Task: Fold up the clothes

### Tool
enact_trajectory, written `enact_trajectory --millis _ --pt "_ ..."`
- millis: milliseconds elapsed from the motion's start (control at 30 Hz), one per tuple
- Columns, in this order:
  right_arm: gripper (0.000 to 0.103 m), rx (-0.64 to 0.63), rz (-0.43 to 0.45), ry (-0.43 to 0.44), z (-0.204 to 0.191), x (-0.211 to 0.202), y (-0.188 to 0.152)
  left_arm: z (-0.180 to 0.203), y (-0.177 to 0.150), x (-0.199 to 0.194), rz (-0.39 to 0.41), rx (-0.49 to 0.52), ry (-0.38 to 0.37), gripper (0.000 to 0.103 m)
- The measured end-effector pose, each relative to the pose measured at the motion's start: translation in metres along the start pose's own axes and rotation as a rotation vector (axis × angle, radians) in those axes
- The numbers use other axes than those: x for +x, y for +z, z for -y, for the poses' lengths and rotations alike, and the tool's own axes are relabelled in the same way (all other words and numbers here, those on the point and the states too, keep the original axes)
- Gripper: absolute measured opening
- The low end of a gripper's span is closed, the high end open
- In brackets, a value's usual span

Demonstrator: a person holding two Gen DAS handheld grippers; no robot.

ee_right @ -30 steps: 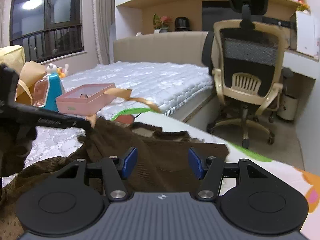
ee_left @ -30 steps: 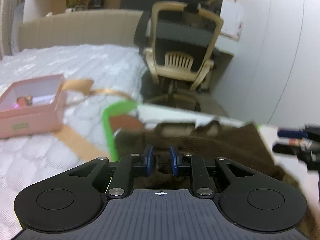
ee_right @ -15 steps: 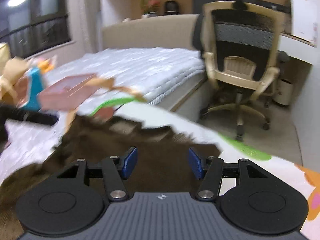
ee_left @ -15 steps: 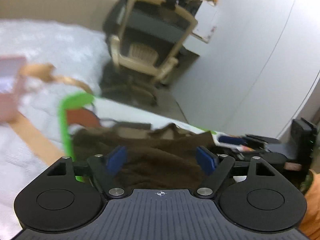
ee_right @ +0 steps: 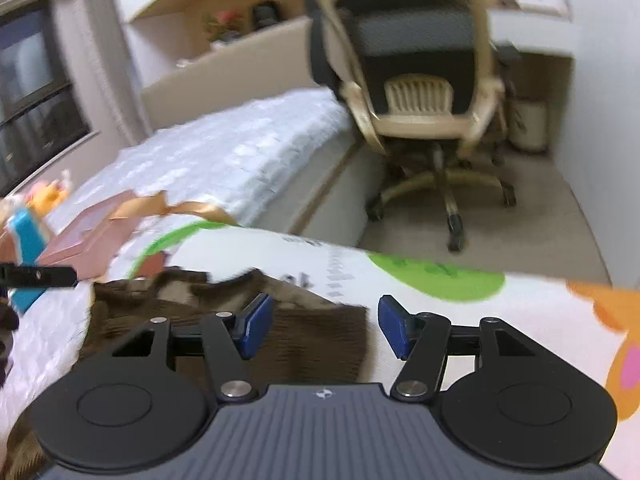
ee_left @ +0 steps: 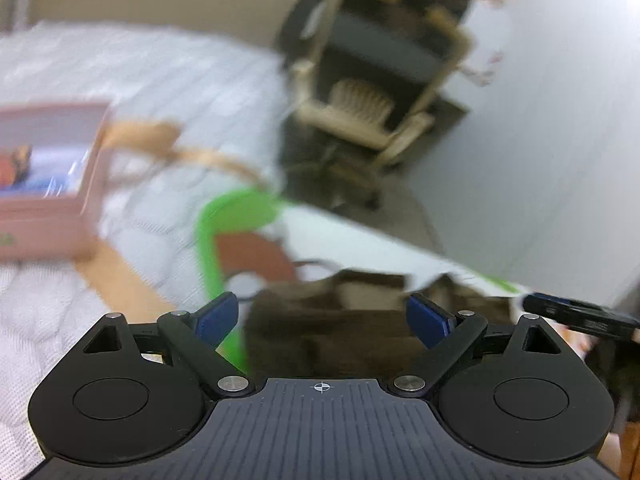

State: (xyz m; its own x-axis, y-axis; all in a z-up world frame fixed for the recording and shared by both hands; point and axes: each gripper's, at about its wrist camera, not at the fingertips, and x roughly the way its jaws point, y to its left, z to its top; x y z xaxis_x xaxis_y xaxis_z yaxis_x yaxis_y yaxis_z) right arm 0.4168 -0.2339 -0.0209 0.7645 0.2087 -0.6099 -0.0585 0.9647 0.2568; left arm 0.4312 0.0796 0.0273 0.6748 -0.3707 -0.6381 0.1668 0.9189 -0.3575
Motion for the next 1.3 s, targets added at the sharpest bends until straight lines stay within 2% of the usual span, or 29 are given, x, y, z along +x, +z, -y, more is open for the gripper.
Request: enact_trajectory --millis 100,167,200,233,267,300,367,433,533,600,667,700,767,800,833,900,1033,1133,1233,1267,1300 --pt "0.059 0.086 -0.01 -0.004 0.001 0.024 -0.008 -0.012 -0.006 0.028 -0.057 -0.048 0.02 0.094" --pt "0.058 0.076 -0.019 0.002 -0.006 0.033 -0.013 -0.005 -0.011 0.035 -0.048 -0.006 0.061 0.089" --pt "0.046 0.037 -0.025 -0.002 -0.013 0.034 -0.014 -0.002 -0.014 0.038 -0.044 0.015 0.081 0.078" --pt "0.025 -0.008 -0.031 -0.008 -0.02 0.035 -0.014 0.002 -0.017 0.041 -0.039 0.036 0.101 0.055" --pt "0.017 -0.035 -0.034 -0.005 -0.026 0.03 -0.014 0.005 -0.019 0.043 -0.034 0.054 0.119 0.043" --pt "0.015 -0.04 -0.021 0.003 -0.03 0.018 -0.012 0.006 -0.019 0.035 -0.026 0.05 0.113 0.022" --pt "0.013 -0.053 0.042 0.053 -0.036 -0.021 -0.008 0.008 -0.017 0.011 0.009 0.039 0.082 0.017" --pt "0.013 -0.1 0.096 0.094 -0.044 -0.068 -0.013 0.016 -0.019 -0.032 0.059 0.06 0.043 0.013" --pt "0.013 -0.201 0.156 0.132 -0.06 -0.139 -0.032 0.027 -0.035 -0.096 0.12 0.104 -0.006 0.013" --pt "0.013 -0.262 0.154 0.138 -0.067 -0.175 -0.058 0.034 -0.05 -0.138 0.155 0.138 -0.034 0.013" --pt "0.013 -0.317 0.124 0.128 -0.072 -0.194 -0.084 0.036 -0.076 -0.167 0.14 0.165 -0.047 0.013" --pt "0.014 -0.344 0.107 0.121 -0.075 -0.202 -0.097 0.036 -0.087 -0.176 0.124 0.177 -0.051 0.017" --pt "0.022 -0.383 0.053 0.117 -0.076 -0.212 -0.123 0.033 -0.114 -0.193 0.071 0.199 -0.081 0.038" --pt "0.031 -0.391 0.024 0.124 -0.075 -0.217 -0.135 0.03 -0.124 -0.2 0.055 0.195 -0.102 0.057" --pt "0.047 -0.389 0.006 0.143 -0.072 -0.222 -0.144 0.027 -0.134 -0.207 0.04 0.191 -0.122 0.07" --pt "0.059 -0.374 -0.015 0.176 -0.065 -0.232 -0.156 0.02 -0.152 -0.219 0.009 0.181 -0.161 0.08" --pt "0.063 -0.254 0.003 0.191 -0.055 -0.225 -0.155 0.009 -0.149 -0.201 0.006 0.076 -0.153 0.093" --pt "0.064 -0.139 0.024 0.194 -0.049 -0.213 -0.149 0.002 -0.146 -0.187 0.003 -0.003 -0.147 0.093" --pt "0.064 -0.028 0.028 0.197 -0.045 -0.178 -0.143 -0.004 -0.141 -0.165 0.005 -0.072 -0.125 0.093" --pt "0.064 0.0 0.018 0.205 -0.043 -0.165 -0.142 -0.004 -0.137 -0.154 0.007 -0.08 -0.109 0.093" --pt "0.062 0.004 0.0 0.206 -0.045 -0.154 -0.141 -0.001 -0.141 -0.16 0.005 -0.063 -0.112 0.088"
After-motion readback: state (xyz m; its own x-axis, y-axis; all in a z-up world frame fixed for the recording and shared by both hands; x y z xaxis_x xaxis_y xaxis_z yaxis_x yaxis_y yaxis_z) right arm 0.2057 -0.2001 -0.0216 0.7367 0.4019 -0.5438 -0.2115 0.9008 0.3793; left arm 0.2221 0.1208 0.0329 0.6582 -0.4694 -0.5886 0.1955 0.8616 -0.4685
